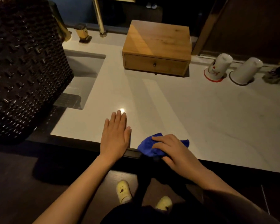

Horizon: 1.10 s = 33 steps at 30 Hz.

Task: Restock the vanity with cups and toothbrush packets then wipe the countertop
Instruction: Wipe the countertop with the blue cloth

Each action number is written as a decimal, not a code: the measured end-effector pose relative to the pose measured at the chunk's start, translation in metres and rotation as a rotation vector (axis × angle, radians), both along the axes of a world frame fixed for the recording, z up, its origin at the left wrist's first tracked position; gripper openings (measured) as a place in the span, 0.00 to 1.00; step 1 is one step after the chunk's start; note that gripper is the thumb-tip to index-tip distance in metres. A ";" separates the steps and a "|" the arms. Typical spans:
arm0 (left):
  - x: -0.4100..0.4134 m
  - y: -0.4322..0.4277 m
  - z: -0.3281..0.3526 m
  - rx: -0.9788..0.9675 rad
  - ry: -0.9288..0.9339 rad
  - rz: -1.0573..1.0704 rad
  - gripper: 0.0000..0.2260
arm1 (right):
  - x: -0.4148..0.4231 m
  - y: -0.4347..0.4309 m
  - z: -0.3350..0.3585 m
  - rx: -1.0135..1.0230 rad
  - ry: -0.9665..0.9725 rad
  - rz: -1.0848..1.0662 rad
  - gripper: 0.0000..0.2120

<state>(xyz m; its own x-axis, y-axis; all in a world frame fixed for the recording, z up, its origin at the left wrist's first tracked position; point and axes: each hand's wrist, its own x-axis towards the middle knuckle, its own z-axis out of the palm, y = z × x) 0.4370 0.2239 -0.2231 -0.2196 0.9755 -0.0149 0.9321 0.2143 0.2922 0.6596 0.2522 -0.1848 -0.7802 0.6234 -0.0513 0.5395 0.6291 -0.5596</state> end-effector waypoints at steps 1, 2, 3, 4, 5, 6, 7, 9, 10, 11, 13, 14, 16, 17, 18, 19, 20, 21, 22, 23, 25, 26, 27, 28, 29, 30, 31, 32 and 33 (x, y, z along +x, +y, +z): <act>0.000 0.000 0.001 0.001 0.001 0.006 0.24 | 0.005 0.004 0.002 -0.025 0.059 -0.066 0.16; -0.002 -0.001 0.001 0.003 0.002 0.016 0.23 | 0.009 0.010 0.004 -0.021 0.132 -0.146 0.15; -0.006 -0.002 0.001 0.006 0.005 0.030 0.23 | 0.009 0.016 0.005 0.001 0.200 -0.237 0.15; -0.012 -0.003 0.002 0.010 0.012 0.050 0.23 | 0.007 0.024 0.006 0.023 0.254 -0.330 0.14; -0.020 -0.005 0.003 0.013 0.027 0.078 0.23 | 0.003 0.032 0.006 0.039 0.302 -0.420 0.13; -0.030 -0.007 0.004 0.014 0.047 0.113 0.23 | -0.003 0.040 0.006 0.053 0.348 -0.501 0.12; -0.042 -0.008 0.005 0.012 0.066 0.156 0.22 | -0.010 0.049 0.006 0.067 0.391 -0.570 0.12; -0.065 -0.011 0.006 -0.005 0.092 0.242 0.21 | -0.026 0.066 0.004 0.090 0.431 -0.657 0.12; -0.074 -0.013 0.006 -0.024 0.103 0.270 0.21 | -0.035 0.073 0.001 0.088 0.412 -0.640 0.14; -0.079 -0.015 0.006 -0.046 0.113 0.284 0.22 | -0.042 0.079 -0.003 0.058 0.360 -0.575 0.17; -0.082 -0.017 0.004 -0.073 0.125 0.281 0.23 | -0.054 0.084 -0.013 -0.030 0.173 -0.382 0.25; -0.082 -0.017 0.003 -0.077 0.132 0.274 0.24 | -0.057 0.086 -0.018 -0.023 0.087 -0.311 0.28; -0.081 -0.017 0.002 -0.072 0.143 0.273 0.24 | -0.061 0.093 -0.025 0.062 0.031 -0.264 0.28; -0.081 -0.017 0.002 -0.065 0.144 0.276 0.24 | -0.063 0.097 -0.026 0.102 0.026 -0.276 0.28; -0.081 -0.018 0.001 -0.059 0.144 0.278 0.24 | -0.065 0.101 -0.027 0.133 0.010 -0.300 0.27; -0.082 -0.018 0.000 -0.053 0.144 0.279 0.24 | -0.069 0.105 -0.028 0.157 -0.017 -0.327 0.27; -0.082 -0.019 -0.001 -0.049 0.145 0.281 0.25 | -0.075 0.108 -0.030 0.181 -0.039 -0.344 0.26; -0.082 -0.019 -0.003 -0.047 0.148 0.286 0.25 | -0.080 0.111 -0.031 0.205 -0.047 -0.348 0.25; -0.082 -0.019 -0.004 -0.045 0.151 0.292 0.25 | -0.086 0.113 -0.032 0.226 -0.042 -0.341 0.25; -0.082 -0.019 -0.006 -0.044 0.153 0.298 0.25 | -0.091 0.113 -0.032 0.239 -0.033 -0.327 0.24; -0.082 -0.019 -0.009 -0.044 0.159 0.307 0.25 | -0.098 0.110 -0.034 0.240 -0.026 -0.292 0.26; -0.082 -0.019 -0.009 -0.041 0.163 0.309 0.25 | -0.101 0.109 -0.035 0.224 -0.036 -0.271 0.28; -0.082 -0.019 -0.010 -0.038 0.167 0.310 0.25 | -0.105 0.107 -0.035 0.201 -0.050 -0.245 0.30; -0.082 -0.019 -0.010 -0.038 0.169 0.310 0.25 | -0.109 0.102 -0.035 0.178 -0.058 -0.213 0.31; -0.082 -0.019 -0.011 -0.039 0.172 0.311 0.26 | -0.115 0.096 -0.033 0.162 -0.051 -0.173 0.31; -0.082 -0.019 -0.011 -0.041 0.172 0.311 0.26 | -0.122 0.087 -0.031 0.153 -0.035 -0.122 0.31; -0.082 -0.018 -0.011 -0.045 0.166 0.312 0.26 | -0.129 0.076 -0.029 0.153 -0.025 -0.057 0.31; -0.082 -0.018 -0.011 -0.046 0.157 0.314 0.26 | -0.137 0.064 -0.029 0.163 -0.027 0.014 0.32; -0.083 -0.017 -0.012 -0.045 0.150 0.314 0.26 | -0.143 0.051 -0.029 0.173 -0.043 0.078 0.32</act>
<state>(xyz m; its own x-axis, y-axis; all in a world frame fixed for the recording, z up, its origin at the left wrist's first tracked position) 0.3543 0.2064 -0.2347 -0.5116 0.8592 -0.0009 0.8506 0.5066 0.1408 0.5170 0.3033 -0.2138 -0.8258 0.5637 0.0166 0.5067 0.7545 -0.4172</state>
